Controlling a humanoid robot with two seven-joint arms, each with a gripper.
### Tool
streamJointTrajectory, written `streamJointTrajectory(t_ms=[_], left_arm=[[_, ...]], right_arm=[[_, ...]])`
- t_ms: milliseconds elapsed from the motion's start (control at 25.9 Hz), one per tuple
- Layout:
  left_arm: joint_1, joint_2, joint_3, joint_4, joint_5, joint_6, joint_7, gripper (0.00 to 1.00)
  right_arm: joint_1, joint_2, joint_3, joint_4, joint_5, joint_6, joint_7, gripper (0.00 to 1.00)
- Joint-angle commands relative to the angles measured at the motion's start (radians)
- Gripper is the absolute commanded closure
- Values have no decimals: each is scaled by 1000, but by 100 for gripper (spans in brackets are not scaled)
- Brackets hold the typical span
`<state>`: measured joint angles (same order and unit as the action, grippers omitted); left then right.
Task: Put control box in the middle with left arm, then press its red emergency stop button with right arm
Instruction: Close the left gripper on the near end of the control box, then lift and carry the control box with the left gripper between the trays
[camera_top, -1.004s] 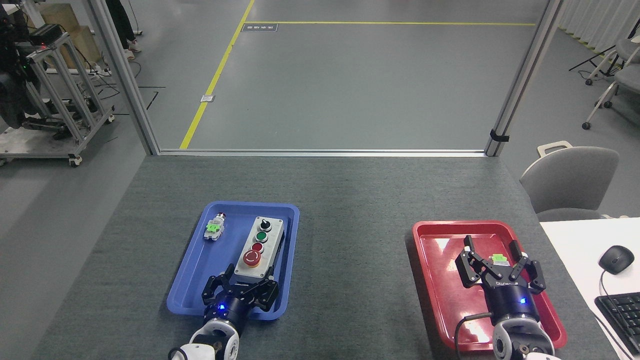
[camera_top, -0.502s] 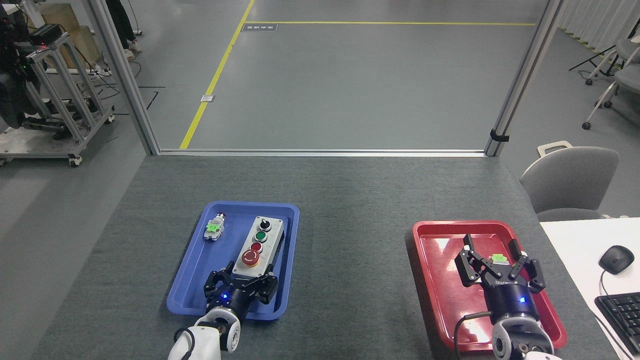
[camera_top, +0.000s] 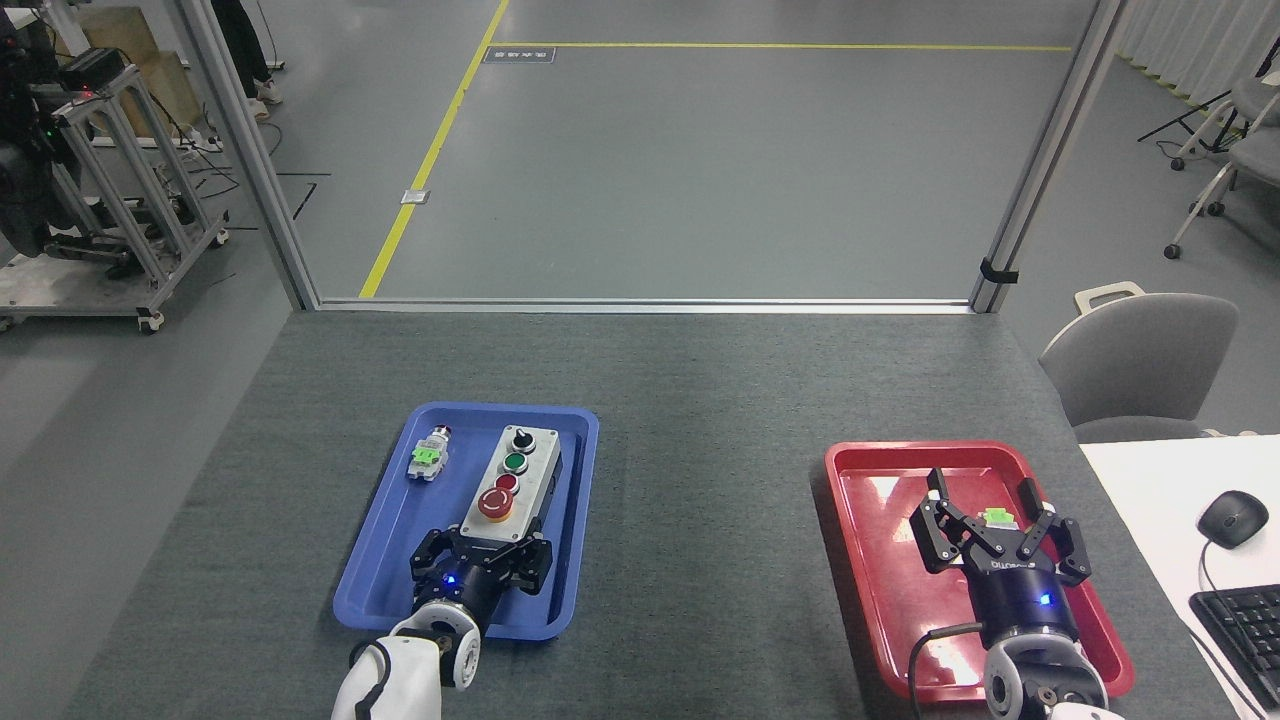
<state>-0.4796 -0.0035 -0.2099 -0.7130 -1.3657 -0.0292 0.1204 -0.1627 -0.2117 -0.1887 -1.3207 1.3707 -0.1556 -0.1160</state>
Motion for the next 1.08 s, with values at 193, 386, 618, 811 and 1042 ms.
streamJointTrajectory(t_ms=[193, 386, 618, 811, 1042], left_arm=[[95, 10, 9, -342, 19, -43, -2, 100], [99, -138, -72, -365, 2, -29, -8, 100], [61, -139, -411, -318, 16, 140, -8, 100], [39, -139, -505, -209, 20, 153, -8, 100], [39, -139, -542, -138, 20, 155, -10, 100]], right_arm=[[-1, -2, 0, 0, -1, 1, -1, 0], [0, -2, 2, 2, 1, 1, -1, 0], [-5, -3, 0, 2, -1, 1, -1, 0], [-6, -6, 0, 2, -1, -1, 1, 0], [-8, -5, 0, 2, 1, 1, -1, 0]])
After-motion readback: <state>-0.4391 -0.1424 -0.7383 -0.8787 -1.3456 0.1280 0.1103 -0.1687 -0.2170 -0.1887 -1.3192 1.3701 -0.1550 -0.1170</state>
